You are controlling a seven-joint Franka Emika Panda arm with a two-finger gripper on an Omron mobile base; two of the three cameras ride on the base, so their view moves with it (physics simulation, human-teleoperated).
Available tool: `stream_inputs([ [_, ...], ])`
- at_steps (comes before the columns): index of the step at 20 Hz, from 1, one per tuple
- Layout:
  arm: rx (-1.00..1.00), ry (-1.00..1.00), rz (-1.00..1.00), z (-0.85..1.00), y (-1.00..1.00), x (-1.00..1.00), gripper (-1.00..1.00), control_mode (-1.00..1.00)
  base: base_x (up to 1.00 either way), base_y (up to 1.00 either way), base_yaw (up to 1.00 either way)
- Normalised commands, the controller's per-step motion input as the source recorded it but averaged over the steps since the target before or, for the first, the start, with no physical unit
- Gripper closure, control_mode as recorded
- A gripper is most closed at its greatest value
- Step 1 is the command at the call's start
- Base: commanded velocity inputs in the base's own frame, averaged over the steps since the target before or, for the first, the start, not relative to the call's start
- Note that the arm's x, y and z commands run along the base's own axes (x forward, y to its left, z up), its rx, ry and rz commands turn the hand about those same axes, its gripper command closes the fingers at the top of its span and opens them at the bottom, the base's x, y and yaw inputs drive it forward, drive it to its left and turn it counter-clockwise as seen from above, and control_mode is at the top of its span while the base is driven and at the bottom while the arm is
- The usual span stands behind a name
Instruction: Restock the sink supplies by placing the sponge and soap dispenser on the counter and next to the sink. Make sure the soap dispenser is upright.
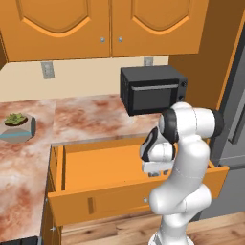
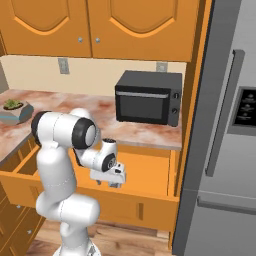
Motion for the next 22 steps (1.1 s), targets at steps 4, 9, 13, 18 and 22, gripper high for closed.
stream_inputs([
  [4, 0.00, -0.02, 0.00, -0.12, 0.00, 0.23, -1.00, -1.00, 0.00, 0.00, 0.00],
  [9, 0.00, -0.03, 0.00, -0.05, 0.00, 0.17, -1.00, -1.00, 0.00, 0.00, 0.00],
  [13, 0.00, 0.00, -0.03, -0.09, 0.00, 0.14, -1.00, -1.00, 0.00, 0.00, 0.00],
  [18, 0.00, -0.03, -0.05, -0.27, -0.09, 0.01, -1.00, -1.00, 0.00, 0.00, 0.00],
  [22, 0.00, -0.03, -0.05, -0.21, -0.06, 0.00, -1.00, -1.00, 0.00, 0.00, 0.00],
])
